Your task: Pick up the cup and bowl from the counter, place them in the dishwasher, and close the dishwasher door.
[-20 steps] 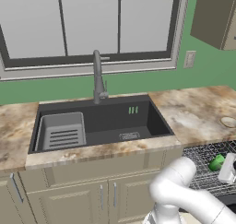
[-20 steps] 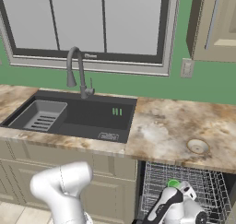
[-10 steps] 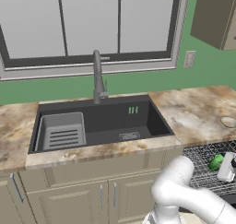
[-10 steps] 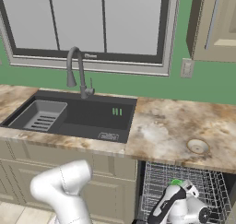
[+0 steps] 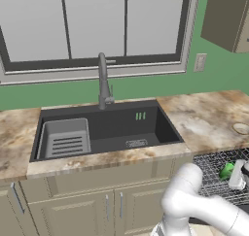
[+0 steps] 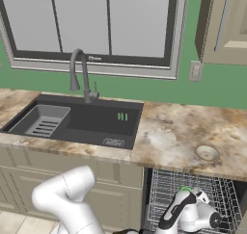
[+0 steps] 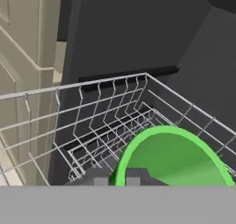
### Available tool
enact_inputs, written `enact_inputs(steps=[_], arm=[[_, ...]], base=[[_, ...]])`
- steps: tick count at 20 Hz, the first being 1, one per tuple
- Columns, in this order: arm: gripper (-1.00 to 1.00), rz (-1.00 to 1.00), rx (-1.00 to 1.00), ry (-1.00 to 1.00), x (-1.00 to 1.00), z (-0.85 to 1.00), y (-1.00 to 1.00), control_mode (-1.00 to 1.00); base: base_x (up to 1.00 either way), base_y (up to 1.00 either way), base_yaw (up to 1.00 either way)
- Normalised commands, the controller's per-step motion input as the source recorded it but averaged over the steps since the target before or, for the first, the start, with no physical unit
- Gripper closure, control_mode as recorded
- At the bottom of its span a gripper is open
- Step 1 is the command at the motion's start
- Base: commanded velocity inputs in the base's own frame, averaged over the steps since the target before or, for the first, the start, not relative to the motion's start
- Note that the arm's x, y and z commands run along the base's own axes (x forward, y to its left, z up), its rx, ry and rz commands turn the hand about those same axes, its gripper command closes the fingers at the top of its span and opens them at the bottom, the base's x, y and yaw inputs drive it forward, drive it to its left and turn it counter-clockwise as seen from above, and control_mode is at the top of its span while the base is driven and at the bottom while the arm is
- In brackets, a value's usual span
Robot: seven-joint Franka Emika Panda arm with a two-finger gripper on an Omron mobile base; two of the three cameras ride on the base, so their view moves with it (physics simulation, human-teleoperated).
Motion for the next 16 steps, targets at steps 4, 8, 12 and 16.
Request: enact_inputs(steps=[4,8,12,16], arm=[[1.0,0.01,0.0,0.0,0.0,-0.43,0.0,-1.0],[1.0,0.0,0.0,0.0,0.0,-0.41,0.0,-1.0],[1.0,0.0,0.0,0.0,0.0,-0.34,0.0,-1.0],[-1.0,0.0,0.0,0.0,-0.02,-0.11,0.0,-1.0]], base=[[0.0,0.0,0.0],[0.0,0.0,0.0],[0.0,0.0,0.0],[0.0,0.0,0.0]])
